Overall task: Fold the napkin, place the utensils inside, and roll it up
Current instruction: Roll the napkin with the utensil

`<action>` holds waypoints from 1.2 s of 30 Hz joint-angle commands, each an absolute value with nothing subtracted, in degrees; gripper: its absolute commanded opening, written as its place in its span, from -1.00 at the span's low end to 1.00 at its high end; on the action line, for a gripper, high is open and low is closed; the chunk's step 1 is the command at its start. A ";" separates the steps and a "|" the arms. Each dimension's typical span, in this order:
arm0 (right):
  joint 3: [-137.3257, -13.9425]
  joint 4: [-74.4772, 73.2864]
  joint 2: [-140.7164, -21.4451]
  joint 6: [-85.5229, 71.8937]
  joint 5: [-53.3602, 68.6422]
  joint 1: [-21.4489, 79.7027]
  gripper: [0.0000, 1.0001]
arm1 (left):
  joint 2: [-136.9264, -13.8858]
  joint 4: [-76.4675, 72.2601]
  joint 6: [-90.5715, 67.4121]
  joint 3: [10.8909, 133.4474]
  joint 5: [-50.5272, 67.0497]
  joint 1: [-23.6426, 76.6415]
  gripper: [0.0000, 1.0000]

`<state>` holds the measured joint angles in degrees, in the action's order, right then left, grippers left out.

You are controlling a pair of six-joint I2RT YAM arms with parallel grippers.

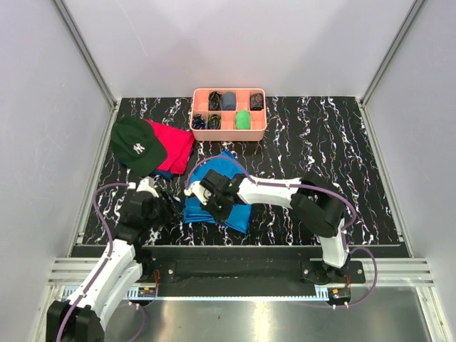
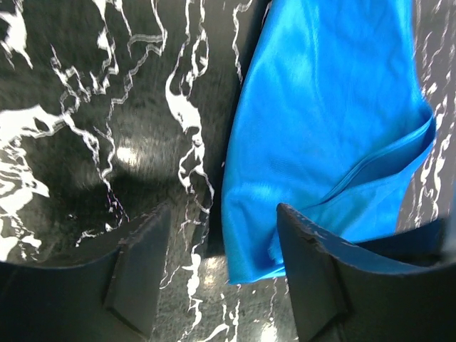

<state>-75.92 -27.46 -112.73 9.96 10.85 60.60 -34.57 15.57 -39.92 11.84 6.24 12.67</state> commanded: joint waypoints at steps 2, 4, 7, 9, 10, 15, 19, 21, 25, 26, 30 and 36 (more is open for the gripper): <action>-78.57 -32.69 -116.63 9.23 25.56 56.43 -1.00 | -34.10 10.20 -38.50 10.64 10.10 13.36 0.39; -79.53 -33.31 -118.21 9.05 29.69 54.77 -1.00 | -34.01 9.76 -38.32 10.72 10.20 13.88 0.45; -81.03 -34.98 -120.67 9.05 33.91 53.27 -1.00 | -34.19 9.32 -38.06 10.63 10.46 14.59 0.48; -81.82 -36.12 -122.68 9.14 36.46 51.95 -1.00 | -34.63 9.05 -38.32 10.63 11.68 15.46 0.47; -82.52 -36.38 -123.39 9.05 37.17 51.60 -1.00 | -35.24 8.97 -38.58 10.72 12.21 15.73 0.47; -84.11 -37.62 -126.21 9.49 37.88 50.36 -1.00 | -36.91 10.98 -42.62 11.16 17.75 17.22 0.46; -84.55 -38.05 -126.65 9.67 37.88 50.19 -1.00 | -38.31 15.28 -45.35 12.04 18.11 18.02 0.47; -84.46 -38.05 -126.74 9.76 37.71 50.10 -1.00 | -39.02 15.82 -46.66 12.04 18.54 18.54 0.48; -84.55 -38.14 -127.26 9.84 37.53 50.10 -1.00 | -39.90 13.72 -48.69 12.39 20.82 18.72 0.49; -84.55 -38.23 -127.53 9.84 37.53 50.10 -1.00 | -40.08 12.41 -49.74 12.65 21.96 18.72 0.50; -84.64 -38.23 -127.71 9.76 37.35 50.10 -1.00 | -40.78 7.83 -52.90 13.19 24.87 18.81 0.52; -84.38 -38.41 -127.79 9.76 36.91 50.10 -1.00 | -41.22 -1.04 -58.62 11.34 22.59 18.55 0.57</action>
<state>-85.19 -36.49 -124.68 8.05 42.76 49.84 -41.06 8.34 -53.78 10.87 22.09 18.55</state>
